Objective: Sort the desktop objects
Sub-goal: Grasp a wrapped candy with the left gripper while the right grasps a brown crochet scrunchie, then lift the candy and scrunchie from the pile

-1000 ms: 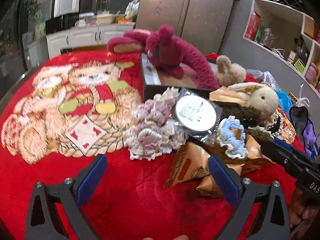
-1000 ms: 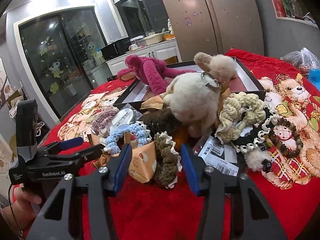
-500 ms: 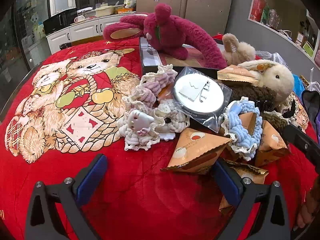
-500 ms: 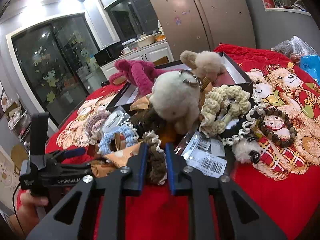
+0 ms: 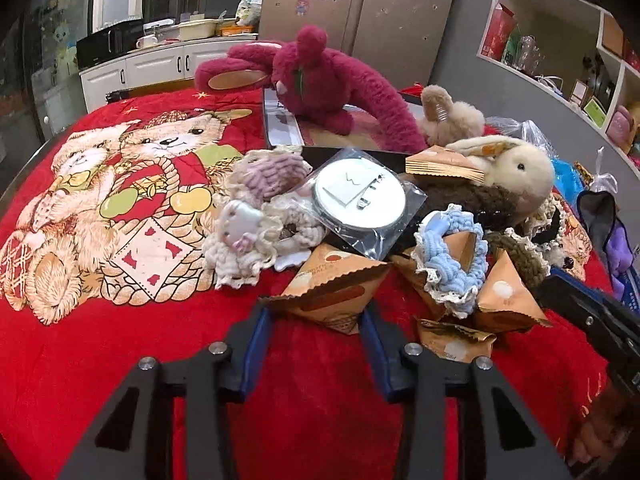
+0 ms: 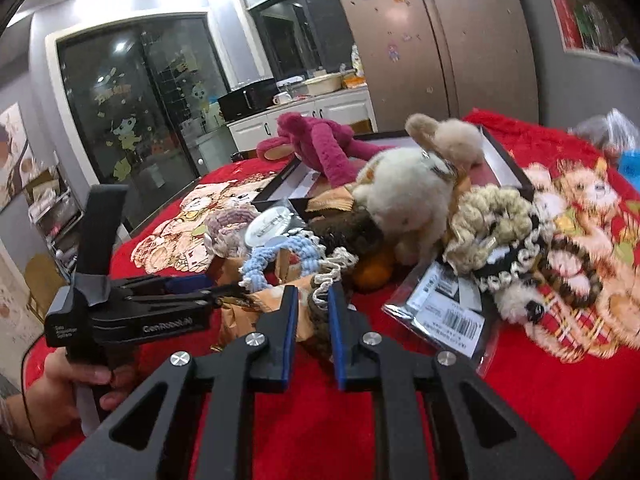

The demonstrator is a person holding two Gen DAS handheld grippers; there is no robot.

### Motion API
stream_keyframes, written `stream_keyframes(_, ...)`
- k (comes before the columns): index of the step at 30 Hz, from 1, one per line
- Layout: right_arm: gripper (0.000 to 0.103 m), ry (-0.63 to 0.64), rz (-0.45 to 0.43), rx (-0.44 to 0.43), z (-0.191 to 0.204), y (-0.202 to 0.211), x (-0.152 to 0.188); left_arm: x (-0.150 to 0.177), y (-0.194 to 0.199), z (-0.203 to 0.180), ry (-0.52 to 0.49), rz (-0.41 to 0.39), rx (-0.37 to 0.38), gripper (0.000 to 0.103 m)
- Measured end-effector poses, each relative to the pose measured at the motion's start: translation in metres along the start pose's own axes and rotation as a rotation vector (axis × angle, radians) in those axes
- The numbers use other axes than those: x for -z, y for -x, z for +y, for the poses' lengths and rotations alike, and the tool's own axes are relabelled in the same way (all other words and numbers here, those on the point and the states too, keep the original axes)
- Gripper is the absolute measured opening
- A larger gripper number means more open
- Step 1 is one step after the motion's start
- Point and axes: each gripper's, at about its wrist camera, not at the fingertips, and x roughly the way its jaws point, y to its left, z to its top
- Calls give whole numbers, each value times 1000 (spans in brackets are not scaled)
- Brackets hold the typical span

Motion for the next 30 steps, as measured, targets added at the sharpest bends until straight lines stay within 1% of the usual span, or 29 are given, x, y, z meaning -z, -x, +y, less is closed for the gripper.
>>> stream_keyframes(2,11,-3,-3,-7,-2,1,0,2,1,2,14,-3,22,42)
stream_keyframes(3,11,5,-7,-12,-1,2,1,3,2,3,19,-4,28,30)
stream_keyframes(4,11,13,-8,-13,1,3,2,4,4,3,24,-7,34,28)
stream_keyframes(8,11,56,-9,-7,11,7,5,4,8,9,26,-7,64,28)
stream_keyframes(13,11,56,-13,-12,11,9,5,6,14,7,15,-27,65,26)
stream_keyframes(16,11,38,-24,-18,7,11,5,8,23,5,-4,-64,58,26)
stream_keyframes(18,11,40,-37,-20,6,14,5,11,33,2,-25,-110,46,26)
stream_keyframes(22,11,93,-81,14,15,25,7,19,60,-8,-83,-258,13,26)
stream_keyframes(23,11,107,-89,19,17,28,8,21,64,-12,-104,-282,14,26)
stream_keyframes(25,11,127,-102,19,23,31,9,22,68,-19,-143,-306,5,27)
stream_keyframes(27,11,128,-98,6,25,33,8,22,69,-24,-166,-311,-9,27)
stream_keyframes(30,11,143,-83,41,25,31,7,21,69,-25,-170,-318,-10,27)
